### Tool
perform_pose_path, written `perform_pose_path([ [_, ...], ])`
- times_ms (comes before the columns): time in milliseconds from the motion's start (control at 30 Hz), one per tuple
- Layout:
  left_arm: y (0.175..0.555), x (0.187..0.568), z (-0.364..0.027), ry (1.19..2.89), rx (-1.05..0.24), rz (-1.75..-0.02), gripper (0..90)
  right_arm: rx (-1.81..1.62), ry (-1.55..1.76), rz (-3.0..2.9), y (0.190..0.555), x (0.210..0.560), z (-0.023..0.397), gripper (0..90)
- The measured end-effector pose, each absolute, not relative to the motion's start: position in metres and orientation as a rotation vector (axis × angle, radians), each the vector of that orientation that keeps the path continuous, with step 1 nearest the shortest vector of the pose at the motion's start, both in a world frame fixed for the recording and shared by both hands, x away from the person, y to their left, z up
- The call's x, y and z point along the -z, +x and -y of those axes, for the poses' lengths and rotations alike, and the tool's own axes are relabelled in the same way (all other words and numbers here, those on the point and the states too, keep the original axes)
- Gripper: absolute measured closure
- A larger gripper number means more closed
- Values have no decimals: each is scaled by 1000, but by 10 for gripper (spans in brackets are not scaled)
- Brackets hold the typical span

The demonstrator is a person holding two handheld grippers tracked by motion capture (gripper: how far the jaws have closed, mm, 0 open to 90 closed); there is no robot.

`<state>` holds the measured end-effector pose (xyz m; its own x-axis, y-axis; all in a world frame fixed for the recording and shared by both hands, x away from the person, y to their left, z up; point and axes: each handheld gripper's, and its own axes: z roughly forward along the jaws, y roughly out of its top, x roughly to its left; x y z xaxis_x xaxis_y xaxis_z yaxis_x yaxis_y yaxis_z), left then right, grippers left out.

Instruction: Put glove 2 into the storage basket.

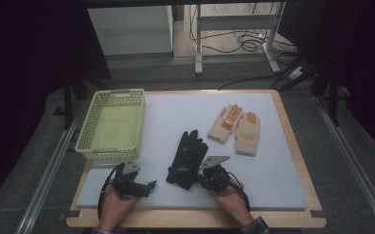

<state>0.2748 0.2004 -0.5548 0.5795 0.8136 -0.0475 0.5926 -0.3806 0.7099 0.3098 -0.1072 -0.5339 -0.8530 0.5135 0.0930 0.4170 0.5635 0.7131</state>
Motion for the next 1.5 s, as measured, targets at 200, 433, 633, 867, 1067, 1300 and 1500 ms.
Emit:
perform_pose_path([
  [200,275,555,-200,2112,-407,-1114,28,-1162,793,-2659,314,535,94,882],
  [433,275,555,-200,2115,-407,-1114,27,-1161,772,-2644,321,536,80,882],
  [633,275,555,-200,2116,-408,-1116,26,-1147,752,-2635,324,537,71,881],
  [867,275,554,-199,2125,-407,-1118,26,-1144,737,-2635,324,536,70,828],
  [1067,276,554,-200,2117,-402,-1120,23,-1125,722,-2624,319,528,78,749],
  [1300,276,555,-200,2119,-400,-1120,19,-1103,750,-2574,318,521,107,607],
  [1500,276,555,-199,2108,-402,-1125,19,-1111,821,-2517,319,517,135,507],
])
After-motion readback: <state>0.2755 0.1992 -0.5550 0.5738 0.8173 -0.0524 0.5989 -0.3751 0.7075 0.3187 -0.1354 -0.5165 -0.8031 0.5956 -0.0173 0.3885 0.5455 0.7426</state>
